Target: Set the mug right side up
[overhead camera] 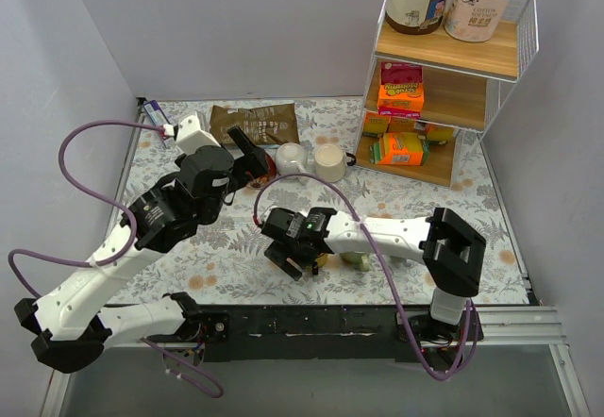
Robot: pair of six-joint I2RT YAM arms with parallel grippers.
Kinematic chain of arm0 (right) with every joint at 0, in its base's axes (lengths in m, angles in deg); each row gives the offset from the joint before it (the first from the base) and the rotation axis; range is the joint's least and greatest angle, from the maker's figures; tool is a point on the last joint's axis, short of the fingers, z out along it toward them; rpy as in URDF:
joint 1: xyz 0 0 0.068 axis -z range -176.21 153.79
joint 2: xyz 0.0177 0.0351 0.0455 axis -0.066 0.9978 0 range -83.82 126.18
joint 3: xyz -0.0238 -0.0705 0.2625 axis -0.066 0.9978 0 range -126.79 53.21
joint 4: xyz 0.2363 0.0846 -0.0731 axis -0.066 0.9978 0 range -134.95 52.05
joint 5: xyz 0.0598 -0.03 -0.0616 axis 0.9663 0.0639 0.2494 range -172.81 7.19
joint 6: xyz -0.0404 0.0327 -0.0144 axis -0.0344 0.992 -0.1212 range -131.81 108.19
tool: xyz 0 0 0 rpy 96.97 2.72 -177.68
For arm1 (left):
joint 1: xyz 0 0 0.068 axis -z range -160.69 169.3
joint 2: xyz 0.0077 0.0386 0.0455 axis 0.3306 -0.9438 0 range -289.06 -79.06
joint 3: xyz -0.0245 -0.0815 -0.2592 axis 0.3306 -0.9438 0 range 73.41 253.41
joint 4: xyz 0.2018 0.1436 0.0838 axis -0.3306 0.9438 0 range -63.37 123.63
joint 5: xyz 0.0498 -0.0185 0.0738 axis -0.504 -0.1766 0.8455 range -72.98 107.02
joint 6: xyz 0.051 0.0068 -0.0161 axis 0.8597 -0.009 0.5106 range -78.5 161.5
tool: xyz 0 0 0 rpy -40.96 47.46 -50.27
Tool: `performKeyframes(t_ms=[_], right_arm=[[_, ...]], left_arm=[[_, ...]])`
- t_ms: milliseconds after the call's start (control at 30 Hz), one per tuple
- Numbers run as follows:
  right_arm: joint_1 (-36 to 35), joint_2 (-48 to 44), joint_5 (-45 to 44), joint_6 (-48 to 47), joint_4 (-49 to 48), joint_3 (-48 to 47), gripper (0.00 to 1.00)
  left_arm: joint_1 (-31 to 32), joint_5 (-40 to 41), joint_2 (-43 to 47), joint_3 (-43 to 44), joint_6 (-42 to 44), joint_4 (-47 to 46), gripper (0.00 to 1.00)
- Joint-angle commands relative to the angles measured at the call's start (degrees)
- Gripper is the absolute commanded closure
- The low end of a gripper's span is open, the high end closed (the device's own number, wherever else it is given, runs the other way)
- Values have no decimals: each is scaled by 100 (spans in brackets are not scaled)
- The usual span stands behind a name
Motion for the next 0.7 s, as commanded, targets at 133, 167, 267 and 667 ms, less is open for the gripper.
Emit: performKeyframes(t_ms=[133,167,267,667], right_arm=[[-19,-1128,346,-13,-155,-170,3],[-10,-1234,364,-22,-225,-161,2],[34,-1621,426,21,-252,-135,1],[1404,-3519,838,716,-612,647,2]], left_arm=[[-808,-1226,-593,413,304,-198,2],[-1080,-1375,-655,387,340,-295,2],[-1642,-1955,-1015,369,375,-375,2],[-3550,-3345,-1946,-570,313,-1295,2]])
